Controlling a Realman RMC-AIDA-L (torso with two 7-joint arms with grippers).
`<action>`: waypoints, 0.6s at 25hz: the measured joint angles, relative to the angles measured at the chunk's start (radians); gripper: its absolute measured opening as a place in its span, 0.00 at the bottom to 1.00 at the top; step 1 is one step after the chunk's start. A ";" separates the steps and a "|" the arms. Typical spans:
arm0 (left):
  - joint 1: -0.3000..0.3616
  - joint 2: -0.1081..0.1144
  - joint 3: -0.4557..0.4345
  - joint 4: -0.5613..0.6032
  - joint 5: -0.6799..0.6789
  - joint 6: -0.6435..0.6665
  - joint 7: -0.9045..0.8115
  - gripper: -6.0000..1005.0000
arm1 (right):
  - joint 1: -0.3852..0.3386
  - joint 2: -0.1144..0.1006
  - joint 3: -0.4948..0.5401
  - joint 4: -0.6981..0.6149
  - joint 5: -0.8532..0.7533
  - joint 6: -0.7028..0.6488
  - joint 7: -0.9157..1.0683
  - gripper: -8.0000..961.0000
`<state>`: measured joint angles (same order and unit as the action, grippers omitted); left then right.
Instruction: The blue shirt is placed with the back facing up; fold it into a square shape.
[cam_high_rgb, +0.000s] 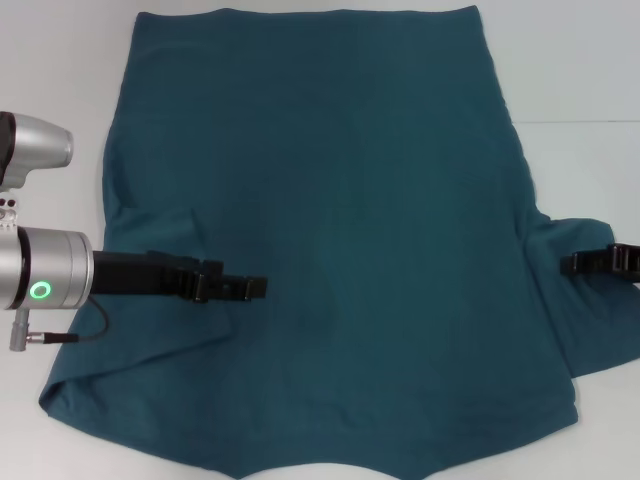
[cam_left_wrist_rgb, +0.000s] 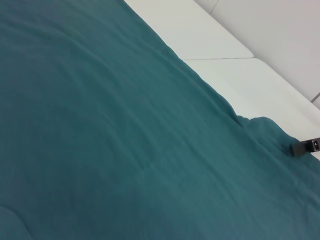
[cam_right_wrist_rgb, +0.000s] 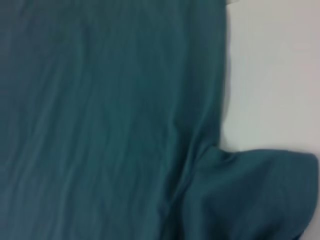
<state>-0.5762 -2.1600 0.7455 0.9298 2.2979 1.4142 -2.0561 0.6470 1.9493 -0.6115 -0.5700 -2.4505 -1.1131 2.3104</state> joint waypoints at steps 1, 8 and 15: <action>0.000 0.000 0.000 0.000 0.000 0.000 0.000 0.87 | 0.000 -0.001 0.000 -0.001 0.004 -0.002 -0.001 0.58; -0.001 -0.001 0.000 0.000 0.000 0.000 -0.005 0.87 | -0.009 -0.007 0.005 -0.010 0.009 -0.005 0.012 0.57; 0.000 0.000 -0.004 0.000 0.000 0.000 -0.002 0.87 | -0.008 -0.010 -0.003 -0.011 0.009 0.003 0.024 0.51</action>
<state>-0.5757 -2.1599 0.7415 0.9302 2.2979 1.4144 -2.0584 0.6389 1.9395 -0.6144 -0.5806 -2.4419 -1.1098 2.3343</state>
